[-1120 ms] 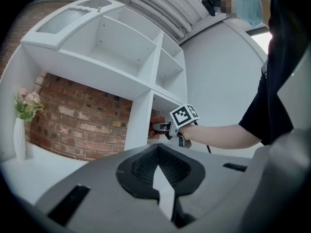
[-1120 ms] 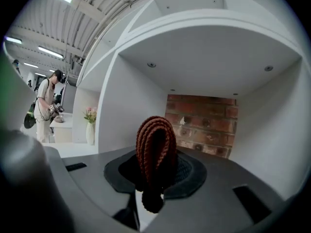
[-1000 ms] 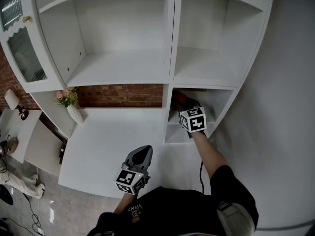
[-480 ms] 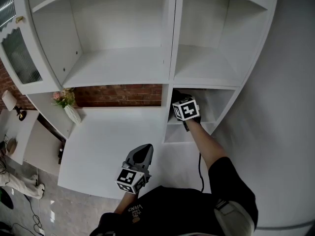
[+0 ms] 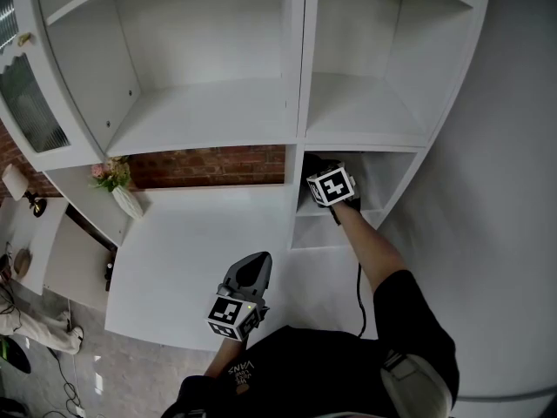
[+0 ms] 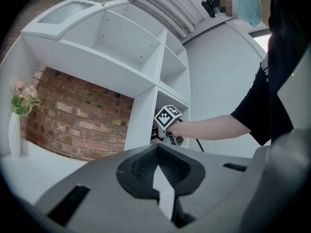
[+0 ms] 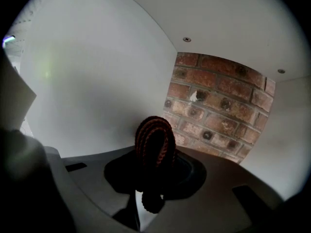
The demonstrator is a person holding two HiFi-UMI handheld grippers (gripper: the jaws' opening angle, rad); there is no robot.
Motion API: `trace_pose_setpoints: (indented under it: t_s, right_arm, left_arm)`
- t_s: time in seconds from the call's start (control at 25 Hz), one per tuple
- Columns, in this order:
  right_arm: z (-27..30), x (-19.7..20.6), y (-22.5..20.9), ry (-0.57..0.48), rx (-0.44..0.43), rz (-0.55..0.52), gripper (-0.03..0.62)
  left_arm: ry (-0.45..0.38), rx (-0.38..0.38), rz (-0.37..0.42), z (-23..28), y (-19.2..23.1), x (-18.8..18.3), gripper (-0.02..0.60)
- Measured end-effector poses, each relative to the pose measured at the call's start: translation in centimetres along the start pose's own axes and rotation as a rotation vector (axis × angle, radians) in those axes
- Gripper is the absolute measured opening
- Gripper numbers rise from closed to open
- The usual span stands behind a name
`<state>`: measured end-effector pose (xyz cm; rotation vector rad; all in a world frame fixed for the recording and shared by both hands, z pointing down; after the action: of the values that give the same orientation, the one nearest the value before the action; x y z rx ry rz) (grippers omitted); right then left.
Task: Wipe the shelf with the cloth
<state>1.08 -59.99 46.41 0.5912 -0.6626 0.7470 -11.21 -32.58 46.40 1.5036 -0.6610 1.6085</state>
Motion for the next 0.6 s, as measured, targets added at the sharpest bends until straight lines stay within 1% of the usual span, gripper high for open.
trace_pose_setpoints:
  t_s: [0.16, 0.36, 0.6]
  right_arm:
    - [-0.7, 1.4, -1.9, 0.021, 0.055, 0.015, 0.087]
    - [-1.9, 3.5, -5.0, 0.058, 0.158, 0.041, 0.087]
    - [-4.3, 6.1, -8.3, 0.183, 0.368, 0.035, 0.087]
  left_arm:
    - [0.004, 0.011, -0.001, 0.0, -0.2, 0.2, 0.008]
    - [0.010, 0.033, 0.008, 0.2, -0.7, 0.3, 0.008]
    - [0.017, 0.064, 0.008, 0.3, -1.1, 0.3, 0.008]
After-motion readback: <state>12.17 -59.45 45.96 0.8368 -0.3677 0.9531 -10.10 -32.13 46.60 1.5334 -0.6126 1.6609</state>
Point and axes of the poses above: the fingertips, and each gripper's own axes: z forward along the fingers, y to its left, x out of its underside, the point moved 3 cm from there along -z, backward along the fingers, and after that the axes turned 10 degrees about y, right-handed, at the moved point
